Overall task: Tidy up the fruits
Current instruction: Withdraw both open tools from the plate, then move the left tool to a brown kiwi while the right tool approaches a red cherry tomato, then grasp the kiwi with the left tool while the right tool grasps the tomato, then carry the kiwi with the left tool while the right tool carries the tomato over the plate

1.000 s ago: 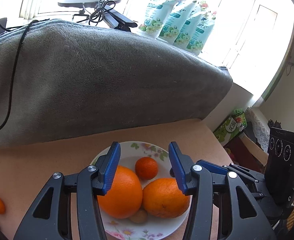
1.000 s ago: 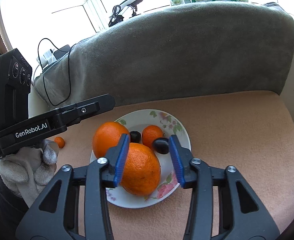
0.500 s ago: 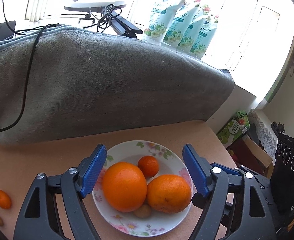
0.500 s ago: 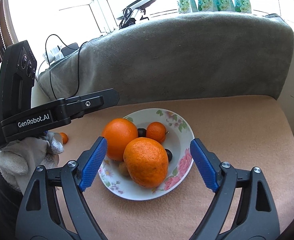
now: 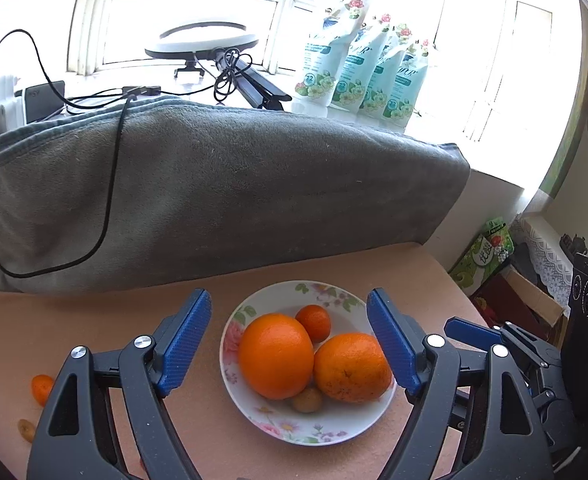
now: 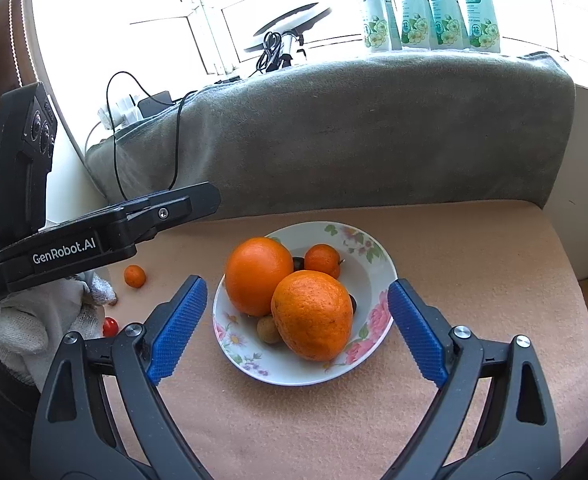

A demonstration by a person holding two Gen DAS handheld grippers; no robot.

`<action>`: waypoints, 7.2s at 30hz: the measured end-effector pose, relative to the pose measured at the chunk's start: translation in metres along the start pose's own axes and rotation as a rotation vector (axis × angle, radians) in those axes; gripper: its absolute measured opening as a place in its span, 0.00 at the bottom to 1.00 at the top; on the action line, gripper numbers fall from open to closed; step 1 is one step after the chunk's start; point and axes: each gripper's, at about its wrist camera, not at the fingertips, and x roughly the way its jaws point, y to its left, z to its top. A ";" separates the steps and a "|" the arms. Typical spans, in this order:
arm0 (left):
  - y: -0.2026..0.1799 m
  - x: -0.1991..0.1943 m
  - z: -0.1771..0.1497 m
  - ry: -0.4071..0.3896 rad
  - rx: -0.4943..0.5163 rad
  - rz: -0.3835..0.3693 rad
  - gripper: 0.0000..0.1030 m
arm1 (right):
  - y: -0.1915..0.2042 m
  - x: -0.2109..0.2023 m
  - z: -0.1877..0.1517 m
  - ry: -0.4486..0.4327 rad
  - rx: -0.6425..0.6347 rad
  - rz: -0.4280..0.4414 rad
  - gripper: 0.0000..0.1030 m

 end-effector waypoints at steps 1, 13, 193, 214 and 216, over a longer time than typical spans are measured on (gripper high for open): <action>0.000 -0.003 -0.001 -0.005 0.003 0.006 0.78 | 0.002 -0.002 0.000 -0.004 -0.005 -0.002 0.94; 0.008 -0.044 -0.010 -0.071 0.009 0.032 0.78 | 0.028 -0.013 -0.006 -0.025 -0.032 0.015 0.95; 0.011 -0.043 -0.084 0.030 -0.034 -0.059 0.25 | -0.015 -0.008 -0.004 -0.015 0.036 0.007 0.26; -0.015 -0.001 -0.078 0.091 0.005 -0.074 0.25 | -0.041 0.029 0.010 0.054 0.054 -0.007 0.26; -0.016 0.003 -0.078 0.098 0.008 -0.076 0.25 | -0.044 0.032 0.011 0.063 0.060 -0.002 0.26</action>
